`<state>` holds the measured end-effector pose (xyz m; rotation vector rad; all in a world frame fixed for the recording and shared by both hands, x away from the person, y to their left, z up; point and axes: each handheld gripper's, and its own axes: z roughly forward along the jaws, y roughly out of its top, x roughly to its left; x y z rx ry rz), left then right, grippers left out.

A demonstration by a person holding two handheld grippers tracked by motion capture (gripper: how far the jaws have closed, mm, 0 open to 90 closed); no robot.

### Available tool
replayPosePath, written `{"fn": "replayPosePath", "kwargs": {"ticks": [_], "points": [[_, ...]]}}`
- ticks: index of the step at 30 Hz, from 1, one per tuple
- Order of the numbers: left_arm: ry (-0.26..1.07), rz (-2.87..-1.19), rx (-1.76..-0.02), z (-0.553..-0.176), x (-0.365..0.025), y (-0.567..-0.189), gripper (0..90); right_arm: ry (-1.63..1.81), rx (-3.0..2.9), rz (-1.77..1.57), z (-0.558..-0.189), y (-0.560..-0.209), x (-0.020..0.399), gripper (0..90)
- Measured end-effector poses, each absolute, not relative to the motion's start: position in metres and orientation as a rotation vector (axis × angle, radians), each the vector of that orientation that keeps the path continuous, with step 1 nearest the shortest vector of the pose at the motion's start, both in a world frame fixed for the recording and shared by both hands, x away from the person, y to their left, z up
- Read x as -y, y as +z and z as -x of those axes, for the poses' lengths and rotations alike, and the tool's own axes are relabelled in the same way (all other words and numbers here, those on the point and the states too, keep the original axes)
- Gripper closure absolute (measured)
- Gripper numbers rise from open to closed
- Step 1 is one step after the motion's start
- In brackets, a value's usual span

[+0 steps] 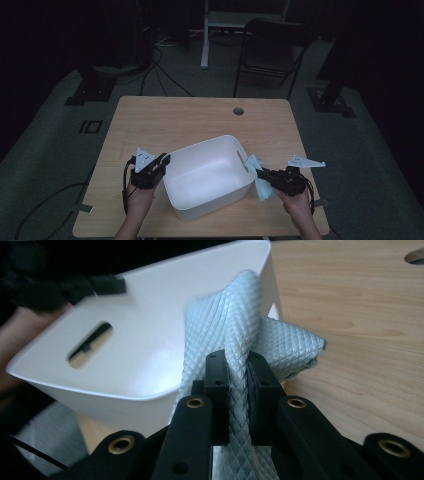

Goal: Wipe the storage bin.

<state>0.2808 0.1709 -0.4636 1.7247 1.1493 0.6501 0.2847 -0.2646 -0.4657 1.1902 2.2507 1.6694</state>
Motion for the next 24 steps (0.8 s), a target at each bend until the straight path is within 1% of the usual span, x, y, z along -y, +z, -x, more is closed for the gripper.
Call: {"fn": "replayPosePath", "kwargs": {"ticks": [11,15,20,24], "points": [[0.655,-1.727,-1.157,-0.281,-0.17,-0.463,78.5,1.779,-2.211,-1.192,-0.281,-0.456,0.275,82.4],[0.656,-1.733,-1.159,-0.281,-0.17,-0.463,78.4,1.729,-2.253,-1.188,-0.284,-0.463,0.267,82.6],[0.656,-1.735,-1.159,-0.281,-0.17,-0.463,78.4,1.744,-2.274,-1.227,-0.291,-0.473,0.266,82.7],[0.654,-1.742,-1.151,-0.281,-0.171,-0.463,78.4,1.741,-2.281,-1.211,-0.292,-0.467,0.268,82.6]]}}
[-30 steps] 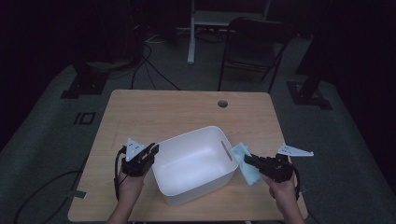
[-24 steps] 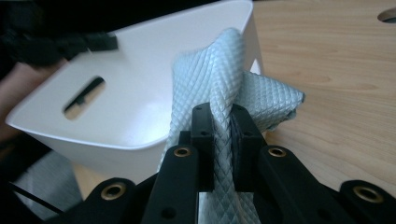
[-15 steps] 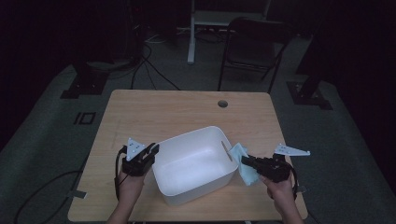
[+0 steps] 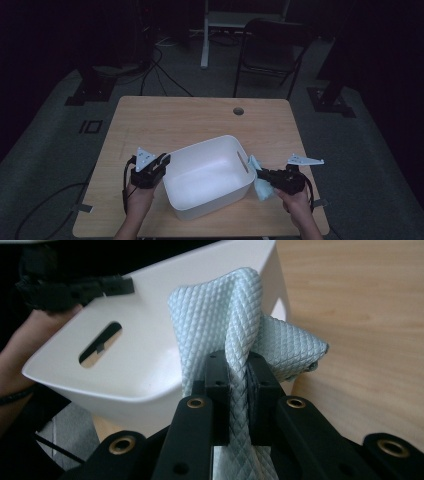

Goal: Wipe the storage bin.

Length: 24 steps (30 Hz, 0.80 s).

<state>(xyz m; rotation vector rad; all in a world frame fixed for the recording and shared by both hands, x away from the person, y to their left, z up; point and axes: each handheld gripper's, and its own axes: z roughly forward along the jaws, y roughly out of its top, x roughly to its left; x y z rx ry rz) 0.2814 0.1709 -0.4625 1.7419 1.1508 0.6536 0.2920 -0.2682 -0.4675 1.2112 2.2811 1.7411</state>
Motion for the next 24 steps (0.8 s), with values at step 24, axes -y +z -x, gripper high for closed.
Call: {"fn": "replayPosePath", "kwargs": {"ticks": [24], "points": [[0.647,-1.75,-1.138,-0.284,-0.173,-0.462,78.4,1.819,-2.277,-1.134,-0.307,-0.453,0.261,82.8]]}}
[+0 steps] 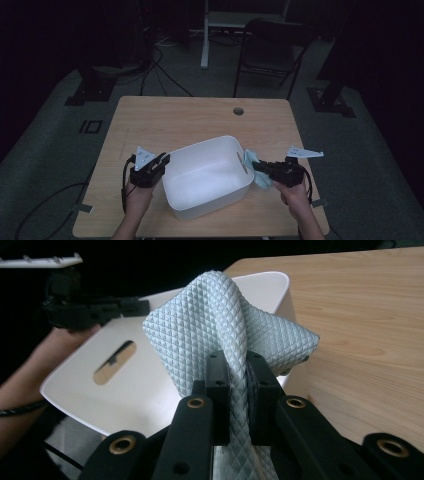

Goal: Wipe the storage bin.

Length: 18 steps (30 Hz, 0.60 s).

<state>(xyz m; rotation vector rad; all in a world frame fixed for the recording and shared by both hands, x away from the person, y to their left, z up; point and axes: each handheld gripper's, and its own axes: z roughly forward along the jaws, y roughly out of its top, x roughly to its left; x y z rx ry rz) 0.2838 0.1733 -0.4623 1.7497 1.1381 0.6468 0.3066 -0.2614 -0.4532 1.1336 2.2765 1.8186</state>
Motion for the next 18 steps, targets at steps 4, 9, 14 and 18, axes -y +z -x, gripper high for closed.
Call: {"fn": "replayPosePath", "kwargs": {"ticks": [4,9,14,18], "points": [[0.646,-1.751,-1.138,-0.284,-0.174,-0.462,78.4,1.832,-2.27,-1.144,-0.307,-0.456,0.263,82.8],[0.644,-1.752,-1.136,-0.284,-0.174,-0.462,78.3,1.794,-2.271,-1.162,-0.307,-0.457,0.264,82.9],[0.643,-1.754,-1.135,-0.285,-0.174,-0.462,78.4,1.77,-2.308,-1.213,-0.313,-0.472,0.259,82.9],[0.641,-1.761,-1.128,-0.285,-0.174,-0.462,78.3,1.774,-2.318,-1.214,-0.316,-0.471,0.26,82.8]]}}
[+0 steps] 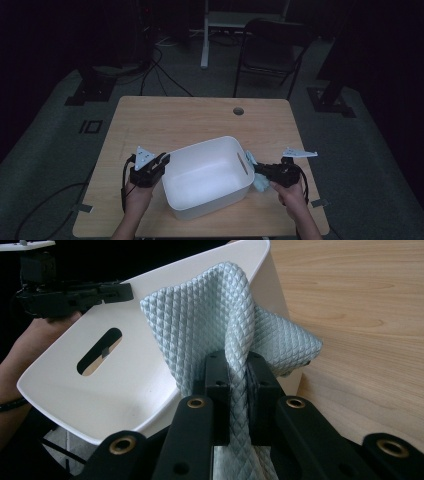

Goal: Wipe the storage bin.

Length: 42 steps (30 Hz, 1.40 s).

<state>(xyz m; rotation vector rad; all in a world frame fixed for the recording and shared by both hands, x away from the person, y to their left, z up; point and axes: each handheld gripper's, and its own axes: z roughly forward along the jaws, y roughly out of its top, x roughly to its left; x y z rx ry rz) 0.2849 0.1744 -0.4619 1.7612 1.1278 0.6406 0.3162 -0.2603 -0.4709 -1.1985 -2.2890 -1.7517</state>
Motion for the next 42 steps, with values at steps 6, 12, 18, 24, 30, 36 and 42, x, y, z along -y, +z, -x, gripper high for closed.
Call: {"fn": "replayPosePath", "kwargs": {"ticks": [6,12,18,24,30,36,42], "points": [[0.642,-1.762,-1.132,-0.285,-0.173,-0.462,78.4,-1.783,2.296,1.173,-0.322,-0.461,0.257,82.9],[0.642,-1.763,-1.133,-0.285,-0.174,-0.462,78.4,-1.72,2.292,1.204,-0.33,-0.473,0.254,83.0],[0.638,-1.766,-1.127,-0.285,-0.174,-0.462,78.3,-1.766,2.28,1.183,-0.333,-0.463,0.256,82.9],[0.645,-1.765,-1.137,-0.285,-0.173,-0.462,78.3,-1.712,2.294,1.19,-0.341,-0.47,0.25,83.0],[0.637,-1.767,-1.126,-0.286,-0.174,-0.462,78.4,-1.707,2.282,1.19,-0.344,-0.469,0.252,82.9],[0.643,-1.768,-1.137,-0.285,-0.173,-0.461,78.4,-1.724,2.282,1.166,-0.351,-0.465,0.248,83.1],[0.639,-1.772,-1.128,-0.286,-0.174,-0.461,78.4,-1.663,2.296,1.173,-0.36,-0.469,0.247,82.9]]}}
